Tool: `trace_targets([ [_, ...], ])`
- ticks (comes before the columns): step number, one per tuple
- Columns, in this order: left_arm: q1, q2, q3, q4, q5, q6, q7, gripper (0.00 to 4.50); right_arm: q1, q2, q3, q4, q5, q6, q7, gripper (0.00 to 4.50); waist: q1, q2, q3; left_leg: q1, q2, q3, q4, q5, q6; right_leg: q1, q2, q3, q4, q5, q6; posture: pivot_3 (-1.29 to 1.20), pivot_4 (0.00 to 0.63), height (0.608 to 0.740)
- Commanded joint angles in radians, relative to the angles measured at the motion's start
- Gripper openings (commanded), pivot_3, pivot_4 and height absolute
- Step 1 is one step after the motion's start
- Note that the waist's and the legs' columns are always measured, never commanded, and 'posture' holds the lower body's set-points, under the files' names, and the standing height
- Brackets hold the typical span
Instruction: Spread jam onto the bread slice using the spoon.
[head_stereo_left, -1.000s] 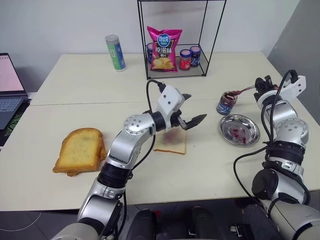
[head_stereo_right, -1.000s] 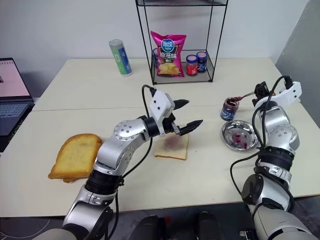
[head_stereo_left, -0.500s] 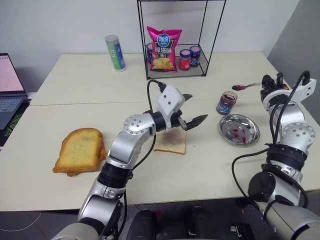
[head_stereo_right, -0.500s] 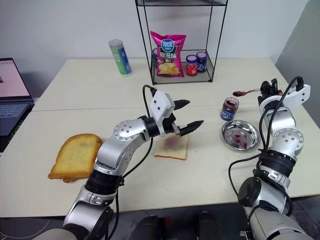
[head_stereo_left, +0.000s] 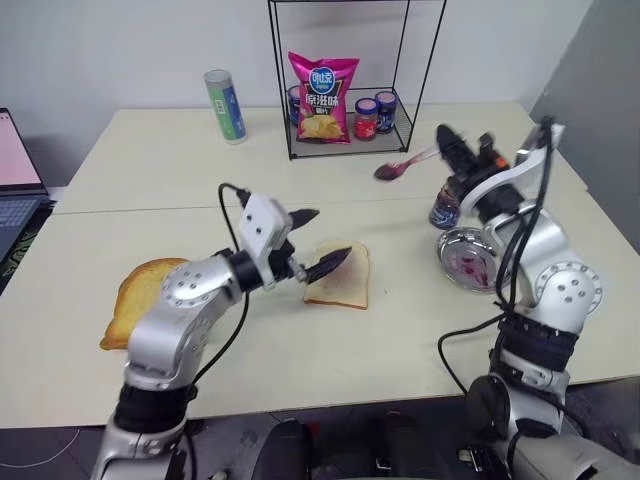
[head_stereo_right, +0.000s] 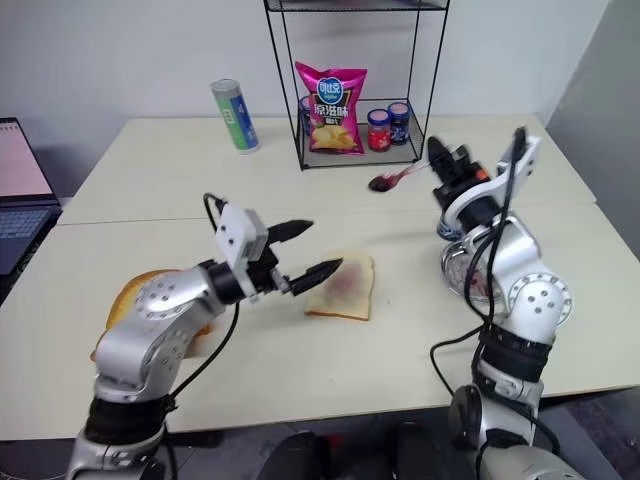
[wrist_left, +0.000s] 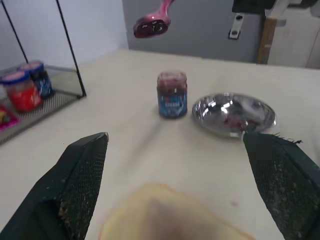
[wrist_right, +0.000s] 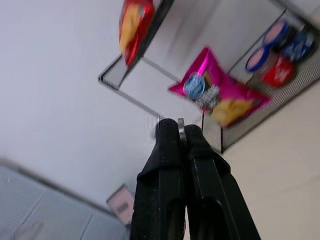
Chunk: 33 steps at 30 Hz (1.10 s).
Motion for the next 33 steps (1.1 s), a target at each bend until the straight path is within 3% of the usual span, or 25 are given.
trace_targets([
  [1,0.131,0.05,0.065,-0.119,-0.044,0.011,-0.005,4.5,0.041,-0.024,0.103,-0.085,-0.043,0.002,0.078,0.03,-0.003,0.0,0.0,0.0,0.0,0.0,0.0,0.0,0.0,0.0,0.0,0.001,0.0,0.0,0.001,0.0,0.15,0.74],
  [5,0.282,0.088,0.087,-0.18,-0.04,-0.02,-0.006,4.5,0.094,-0.078,0.213,-0.097,-0.15,-0.002,0.178,0.03,0.003,0.0,0.0,0.001,0.001,0.0,0.0,0.0,0.0,0.0,0.0,0.0,0.0,-0.002,0.004,0.0,0.15,0.74],
  [11,0.448,0.053,0.066,-0.203,0.001,-0.091,0.046,4.5,0.165,-0.129,0.361,-0.093,-0.336,-0.061,0.332,0.03,0.007,0.0,0.0,0.001,0.002,0.0,-0.001,0.0,0.0,0.0,0.0,0.0,0.0,-0.003,0.003,0.0,0.15,0.74],
  [18,0.477,0.054,0.039,-0.214,0.023,-0.128,0.072,4.5,0.182,-0.13,0.478,-0.049,-0.533,-0.159,0.456,0.03,0.018,0.0,0.0,0.001,0.002,-0.001,0.0,0.0,0.0,0.0,0.0,-0.001,0.0,-0.003,0.003,0.0,0.15,0.74],
  [27,0.415,0.047,0.025,-0.201,0.019,-0.111,0.097,4.5,0.16,-0.102,0.458,0.048,-0.689,-0.254,0.482,0.03,0.018,0.0,0.0,0.001,0.001,-0.001,0.0,0.0,0.0,0.0,0.0,-0.001,0.0,-0.003,0.003,0.0,0.15,0.74],
  [33,0.385,0.048,0.017,-0.189,0.015,-0.106,0.103,4.5,0.135,-0.06,0.357,0.042,-0.614,-0.197,0.456,0.03,0.019,0.0,0.0,0.001,0.001,-0.001,0.0,0.0,0.0,0.0,0.0,-0.001,0.0,-0.003,0.003,0.0,0.15,0.74],
])
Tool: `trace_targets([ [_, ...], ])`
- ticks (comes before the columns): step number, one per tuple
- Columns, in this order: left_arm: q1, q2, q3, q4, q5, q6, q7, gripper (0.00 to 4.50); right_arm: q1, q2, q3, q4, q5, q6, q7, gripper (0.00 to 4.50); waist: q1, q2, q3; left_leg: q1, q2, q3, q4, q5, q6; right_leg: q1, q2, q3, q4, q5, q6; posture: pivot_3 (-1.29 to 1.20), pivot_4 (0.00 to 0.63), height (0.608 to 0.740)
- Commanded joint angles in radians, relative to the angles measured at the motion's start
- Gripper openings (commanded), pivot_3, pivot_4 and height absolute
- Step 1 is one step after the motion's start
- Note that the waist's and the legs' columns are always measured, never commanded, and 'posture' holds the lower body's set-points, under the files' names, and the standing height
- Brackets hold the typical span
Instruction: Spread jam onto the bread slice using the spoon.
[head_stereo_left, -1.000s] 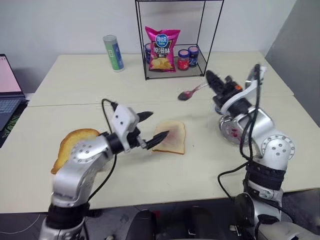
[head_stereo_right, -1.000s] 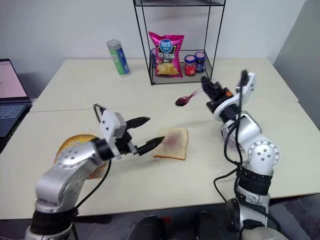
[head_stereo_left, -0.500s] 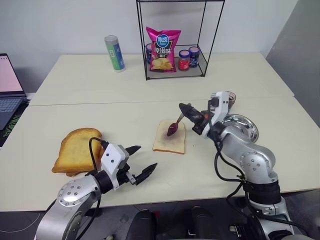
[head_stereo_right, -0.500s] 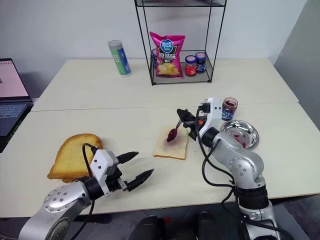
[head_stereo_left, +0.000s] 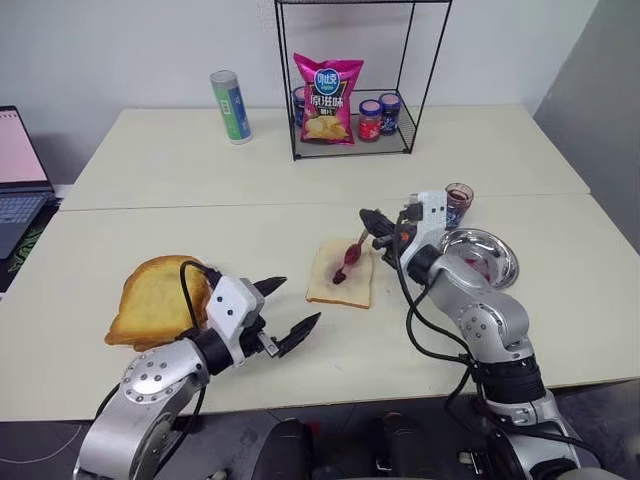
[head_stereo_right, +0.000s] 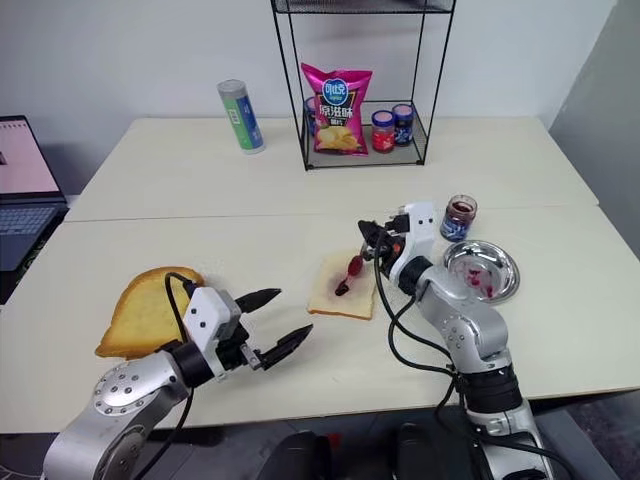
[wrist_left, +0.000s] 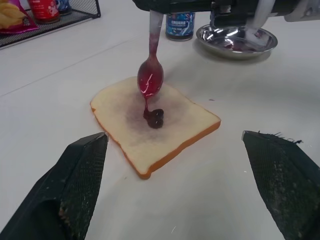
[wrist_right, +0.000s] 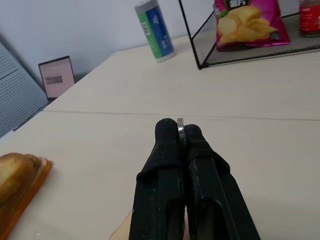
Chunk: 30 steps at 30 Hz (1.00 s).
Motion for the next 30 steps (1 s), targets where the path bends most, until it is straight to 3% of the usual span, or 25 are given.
trace_targets([
  [1,-0.03,-0.001,0.001,-0.007,-0.008,-0.004,0.01,4.5,-0.037,0.067,-0.138,-0.043,0.18,0.089,-0.052,0.03,0.0,0.0,0.0,0.0,0.0,0.0,0.0,0.0,0.0,0.0,0.0,0.0,0.0,0.0,0.0,0.0,0.15,0.74],
  [6,-0.038,0.007,0.003,-0.005,-0.019,0.002,0.005,4.5,-0.019,0.13,-0.276,-0.038,0.441,0.258,-0.144,0.03,0.0,0.0,0.0,0.0,0.001,0.0,0.0,0.0,0.0,0.0,0.0,0.0,0.0,0.001,-0.002,0.0,0.15,0.74],
  [9,-0.034,0.012,0.009,-0.01,-0.025,0.006,0.001,4.5,0.006,0.141,-0.3,-0.039,0.517,0.311,-0.18,0.03,0.0,0.0,0.0,0.0,0.0,0.0,0.0,0.0,0.0,0.0,0.0,0.0,0.0,0.001,-0.002,0.0,0.15,0.74],
  [30,0.013,0.029,0.022,-0.049,-0.058,0.025,0.013,4.5,0.07,0.16,-0.214,0.134,0.332,0.218,-0.081,0.03,-0.001,0.0,0.0,0.0,0.0,0.0,0.0,0.0,0.0,0.0,0.0,0.0,0.0,0.0,0.0,0.0,0.15,0.74],
])
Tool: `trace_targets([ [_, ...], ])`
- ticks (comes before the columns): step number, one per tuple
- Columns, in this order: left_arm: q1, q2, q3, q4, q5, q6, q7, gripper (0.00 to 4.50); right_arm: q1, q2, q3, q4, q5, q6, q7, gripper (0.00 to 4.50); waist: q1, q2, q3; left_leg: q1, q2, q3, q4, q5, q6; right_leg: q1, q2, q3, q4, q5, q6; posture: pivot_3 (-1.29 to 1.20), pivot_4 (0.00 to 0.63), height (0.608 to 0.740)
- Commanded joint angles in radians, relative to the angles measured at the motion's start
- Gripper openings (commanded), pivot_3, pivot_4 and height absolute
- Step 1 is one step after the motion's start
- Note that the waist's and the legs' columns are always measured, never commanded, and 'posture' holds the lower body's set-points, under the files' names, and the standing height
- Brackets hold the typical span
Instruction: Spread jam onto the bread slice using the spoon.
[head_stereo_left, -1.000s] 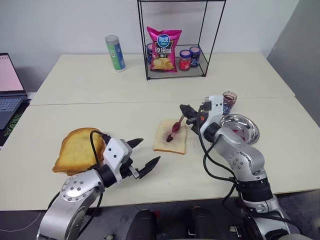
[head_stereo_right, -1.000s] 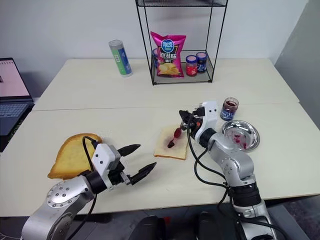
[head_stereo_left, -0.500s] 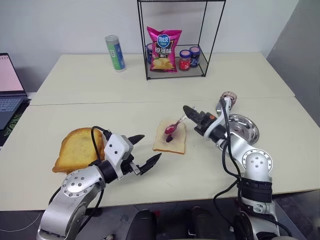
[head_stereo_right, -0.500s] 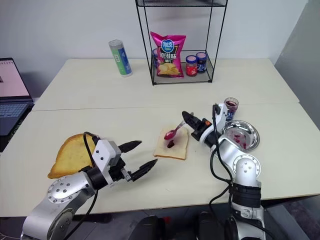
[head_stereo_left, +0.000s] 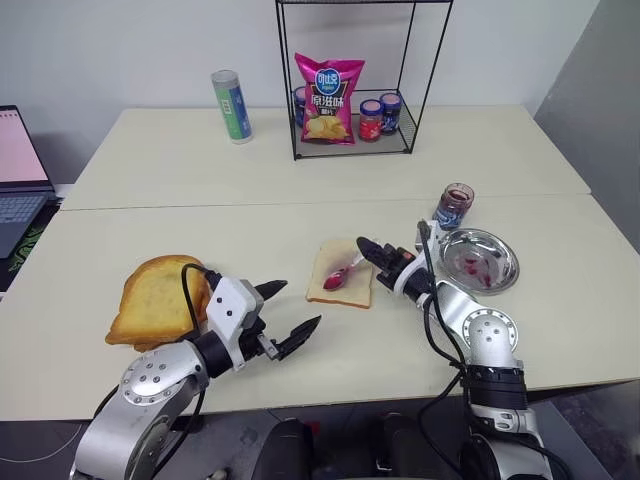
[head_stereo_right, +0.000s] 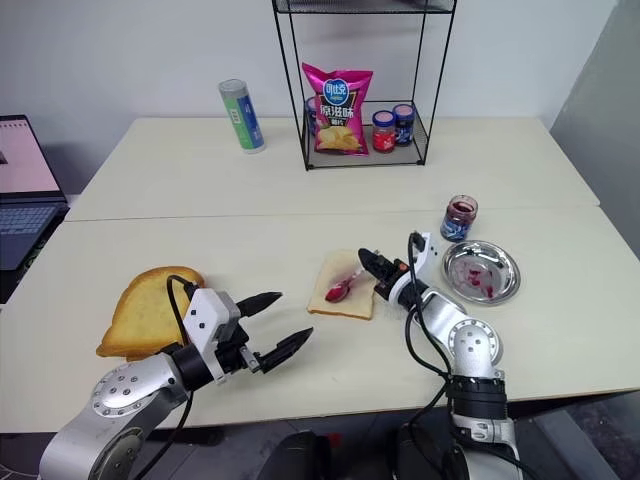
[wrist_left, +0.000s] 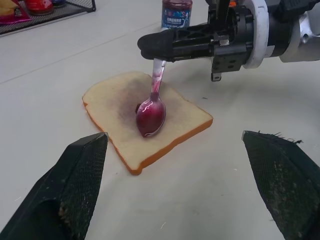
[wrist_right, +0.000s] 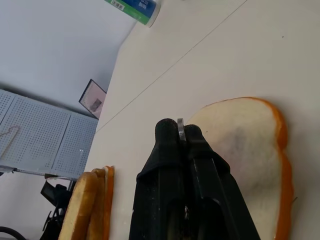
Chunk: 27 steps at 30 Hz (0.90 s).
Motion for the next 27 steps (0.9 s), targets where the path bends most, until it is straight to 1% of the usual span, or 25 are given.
trace_targets([
  [1,-0.008,0.009,0.013,-0.036,-0.014,-0.007,-0.001,4.5,0.006,-0.023,0.02,-0.005,-0.048,-0.029,0.051,0.03,0.0,0.0,0.0,0.0,0.0,0.0,0.0,0.0,0.0,0.0,0.0,0.0,0.0,0.0,0.0,0.0,0.15,0.74],
  [3,-0.013,0.008,0.01,-0.034,-0.013,-0.007,0.0,4.5,0.01,-0.046,0.035,0.004,-0.09,-0.048,0.078,0.03,0.0,0.0,0.0,0.0,0.0,0.0,0.0,0.0,0.0,0.0,0.0,0.0,0.0,0.0,0.0,0.0,0.15,0.74],
  [9,-0.032,0.006,-0.003,-0.025,-0.009,-0.009,-0.001,4.5,-0.031,-0.071,0.021,0.08,-0.147,-0.102,0.114,0.03,0.002,0.0,0.0,0.0,0.0,0.0,0.0,0.0,0.0,0.0,0.0,0.0,0.0,0.0,0.0,0.0,0.15,0.74],
  [18,-0.08,0.002,-0.018,-0.002,-0.01,-0.009,-0.005,4.5,-0.192,-0.094,-0.03,0.26,-0.208,-0.216,0.161,0.03,0.001,0.0,0.0,0.0,-0.001,0.0,0.0,0.0,0.0,0.001,0.0,0.0,0.0,0.0,0.0,0.0,0.15,0.74],
  [23,-0.093,0.004,-0.015,0.009,-0.01,-0.011,-0.01,4.5,-0.213,-0.09,-0.056,0.223,-0.173,-0.178,0.165,0.03,0.002,0.0,0.0,0.0,-0.001,0.0,0.0,0.0,0.0,0.001,0.0,0.0,0.0,0.0,0.0,0.0,0.15,0.74],
  [27,-0.093,0.003,-0.014,0.011,-0.009,-0.016,-0.013,4.5,-0.191,-0.089,-0.093,0.099,-0.057,-0.047,0.153,0.03,0.001,0.0,0.0,0.0,0.0,0.0,0.0,0.0,0.0,0.0,0.0,0.0,0.0,0.001,-0.001,0.0,0.15,0.74],
])
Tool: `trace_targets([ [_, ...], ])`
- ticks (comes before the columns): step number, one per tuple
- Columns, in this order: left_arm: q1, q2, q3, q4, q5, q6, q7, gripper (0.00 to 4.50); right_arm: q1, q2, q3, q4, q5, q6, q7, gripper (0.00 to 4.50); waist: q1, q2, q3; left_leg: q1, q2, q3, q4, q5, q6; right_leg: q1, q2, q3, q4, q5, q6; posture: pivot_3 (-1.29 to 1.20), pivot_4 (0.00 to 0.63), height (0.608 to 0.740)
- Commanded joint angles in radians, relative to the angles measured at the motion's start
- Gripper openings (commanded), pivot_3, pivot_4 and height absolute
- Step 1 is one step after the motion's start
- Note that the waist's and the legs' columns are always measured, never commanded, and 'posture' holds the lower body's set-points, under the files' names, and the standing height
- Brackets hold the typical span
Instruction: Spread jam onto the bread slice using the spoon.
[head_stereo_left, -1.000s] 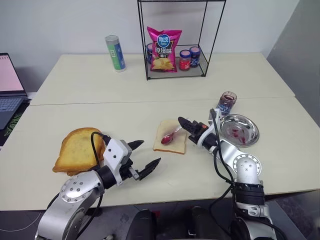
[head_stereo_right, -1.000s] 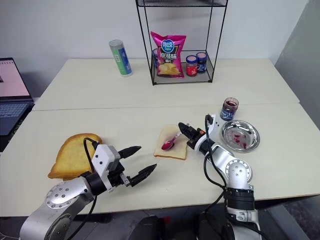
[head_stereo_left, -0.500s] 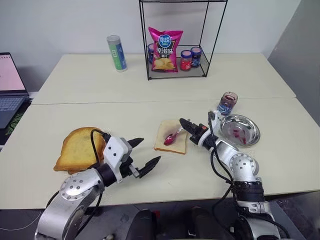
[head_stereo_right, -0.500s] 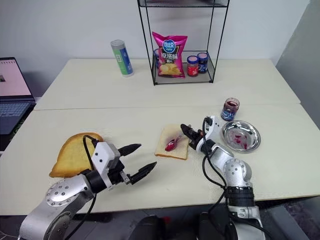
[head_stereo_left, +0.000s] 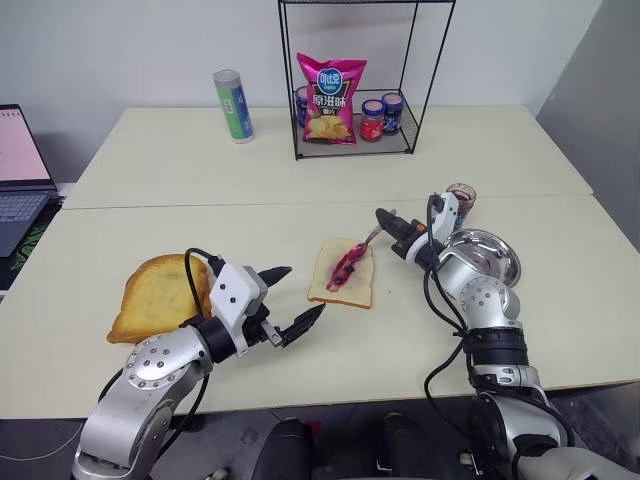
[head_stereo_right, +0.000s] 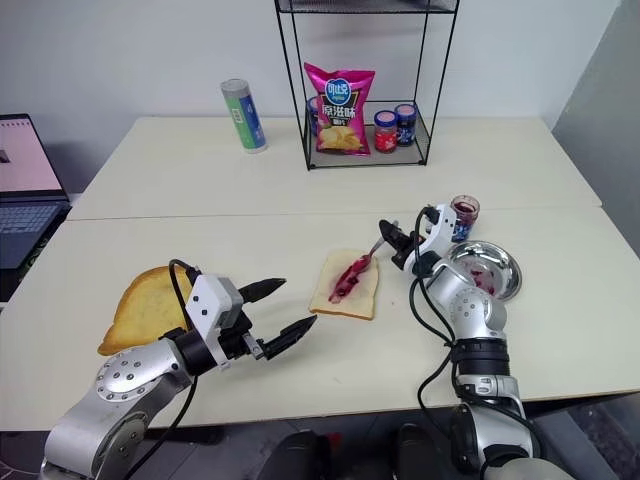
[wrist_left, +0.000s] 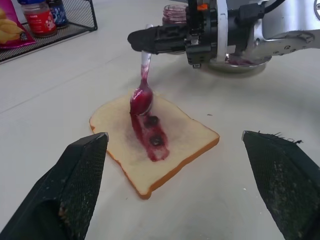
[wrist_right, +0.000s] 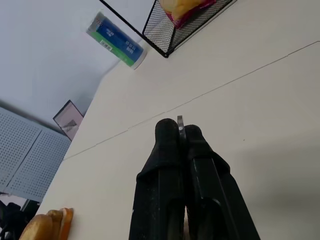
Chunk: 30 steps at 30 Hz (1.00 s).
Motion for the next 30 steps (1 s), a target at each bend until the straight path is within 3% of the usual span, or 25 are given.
trace_targets([
  [1,-0.008,0.002,-0.002,-0.011,-0.008,-0.016,-0.008,4.5,0.008,-0.007,-0.042,-0.153,0.123,0.111,-0.009,0.03,0.0,0.0,0.0,0.0,0.0,0.0,0.0,0.0,0.0,0.0,0.0,0.0,0.0,0.0,0.0,0.0,0.15,0.74],
  [11,-0.017,-0.002,-0.007,0.002,0.0,-0.026,-0.014,4.5,0.087,0.01,-0.017,-0.231,0.152,0.187,-0.025,0.03,0.0,0.0,0.0,0.0,0.0,0.0,0.0,0.0,0.0,0.0,0.0,0.0,0.0,-0.001,0.001,0.0,0.15,0.74],
  [23,-0.021,0.001,-0.01,-0.001,0.004,-0.024,-0.012,4.5,0.101,0.043,0.004,-0.1,-0.043,-0.004,-0.059,0.03,-0.001,0.0,0.0,0.0,0.0,0.0,0.0,0.0,0.0,0.0,0.0,0.0,0.0,-0.001,0.001,0.0,0.15,0.74],
  [30,-0.026,0.001,-0.011,0.004,0.004,-0.024,-0.015,4.5,0.037,0.039,-0.061,-0.041,-0.026,-0.042,-0.083,0.03,0.002,0.0,0.0,0.0,-0.001,0.0,0.001,0.0,0.0,0.001,0.0,0.0,0.0,-0.001,0.001,0.0,0.15,0.74],
])
